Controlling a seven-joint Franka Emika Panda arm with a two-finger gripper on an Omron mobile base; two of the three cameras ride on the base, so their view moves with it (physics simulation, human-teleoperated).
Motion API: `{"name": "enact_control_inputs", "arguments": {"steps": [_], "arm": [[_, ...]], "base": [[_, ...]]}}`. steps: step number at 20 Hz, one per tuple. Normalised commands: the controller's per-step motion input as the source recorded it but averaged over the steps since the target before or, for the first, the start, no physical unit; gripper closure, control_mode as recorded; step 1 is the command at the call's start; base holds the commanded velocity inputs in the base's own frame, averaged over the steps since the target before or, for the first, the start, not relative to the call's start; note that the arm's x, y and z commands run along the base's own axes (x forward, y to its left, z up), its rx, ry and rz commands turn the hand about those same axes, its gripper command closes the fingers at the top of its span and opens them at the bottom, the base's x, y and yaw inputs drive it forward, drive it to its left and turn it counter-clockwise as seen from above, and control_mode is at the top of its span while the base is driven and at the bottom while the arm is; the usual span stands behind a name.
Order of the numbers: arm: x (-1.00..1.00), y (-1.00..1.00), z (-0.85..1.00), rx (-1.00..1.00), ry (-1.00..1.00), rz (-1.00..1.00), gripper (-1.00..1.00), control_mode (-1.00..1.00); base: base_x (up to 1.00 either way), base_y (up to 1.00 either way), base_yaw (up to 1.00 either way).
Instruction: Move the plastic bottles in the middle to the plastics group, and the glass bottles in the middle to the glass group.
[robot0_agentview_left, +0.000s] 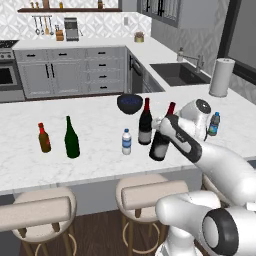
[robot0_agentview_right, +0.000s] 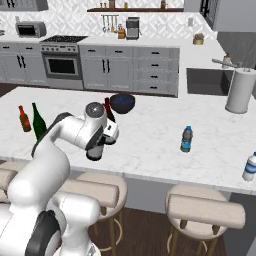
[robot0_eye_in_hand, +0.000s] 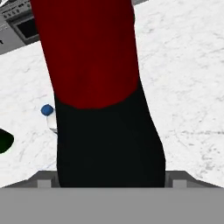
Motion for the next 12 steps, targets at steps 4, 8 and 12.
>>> {"name": "enact_control_inputs", "arguments": {"steps": [4,8,12], "arm": [[-0.45,0.53,0.05,0.04,0.0,0.08,1.0,-1.0],[-0.36,0.72,0.02,0.0,0.0,0.02,1.0,-1.0],[-0.06,0.9,0.03,0.0,0.0,0.0,1.0,-1.0]], "base": [[0.0,0.0,0.0],[0.0,0.0,0.0],[0.0,0.0,0.0]]}}
